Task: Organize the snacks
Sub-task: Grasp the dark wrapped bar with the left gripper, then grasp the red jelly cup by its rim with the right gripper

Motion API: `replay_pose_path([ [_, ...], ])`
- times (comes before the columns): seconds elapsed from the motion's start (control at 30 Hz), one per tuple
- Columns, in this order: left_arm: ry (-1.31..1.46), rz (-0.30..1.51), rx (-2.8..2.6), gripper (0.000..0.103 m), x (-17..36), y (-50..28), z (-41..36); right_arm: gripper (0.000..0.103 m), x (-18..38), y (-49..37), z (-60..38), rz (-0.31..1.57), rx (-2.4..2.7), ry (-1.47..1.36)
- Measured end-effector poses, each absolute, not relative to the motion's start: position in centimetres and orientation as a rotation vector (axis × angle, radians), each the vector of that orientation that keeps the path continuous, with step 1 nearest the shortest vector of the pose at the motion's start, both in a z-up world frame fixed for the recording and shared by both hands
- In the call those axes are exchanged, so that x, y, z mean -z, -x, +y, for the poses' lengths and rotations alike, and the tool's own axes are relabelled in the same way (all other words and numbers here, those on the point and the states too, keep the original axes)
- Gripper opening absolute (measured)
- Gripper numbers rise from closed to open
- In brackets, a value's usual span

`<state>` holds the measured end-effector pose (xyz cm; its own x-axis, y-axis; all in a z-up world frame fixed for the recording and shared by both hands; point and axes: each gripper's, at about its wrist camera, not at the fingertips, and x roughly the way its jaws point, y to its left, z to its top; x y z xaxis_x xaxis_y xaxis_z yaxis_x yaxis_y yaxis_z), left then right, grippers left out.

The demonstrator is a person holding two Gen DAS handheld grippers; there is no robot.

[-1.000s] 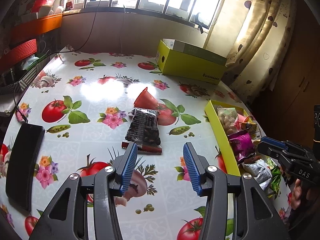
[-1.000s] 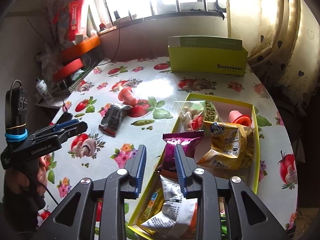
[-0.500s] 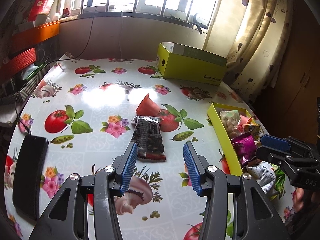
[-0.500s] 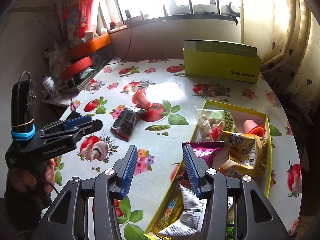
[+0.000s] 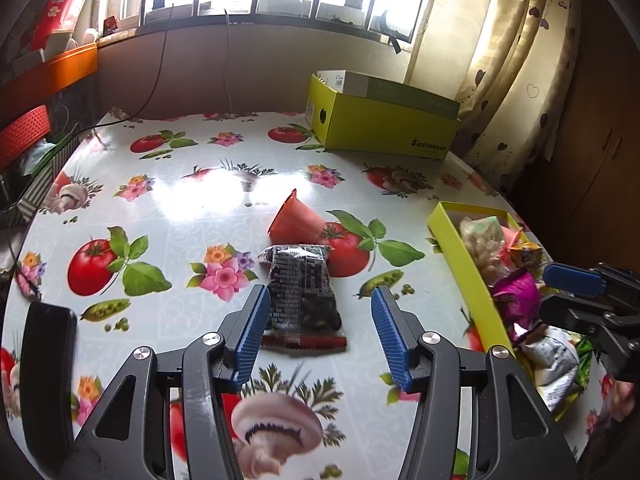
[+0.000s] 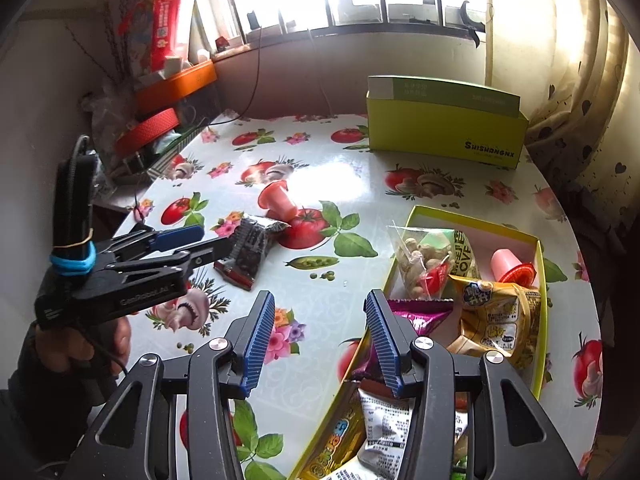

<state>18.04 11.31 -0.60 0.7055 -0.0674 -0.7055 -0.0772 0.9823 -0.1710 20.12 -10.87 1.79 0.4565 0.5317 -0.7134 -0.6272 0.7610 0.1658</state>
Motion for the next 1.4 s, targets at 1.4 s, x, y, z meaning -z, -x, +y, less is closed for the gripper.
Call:
replay_pose_path([
  [1.4,0.309,0.771,-0.095,0.038,3.3,-19.7,15.6,0.046,0.2,-29.3,2.1,0.936,-0.857,0.408],
])
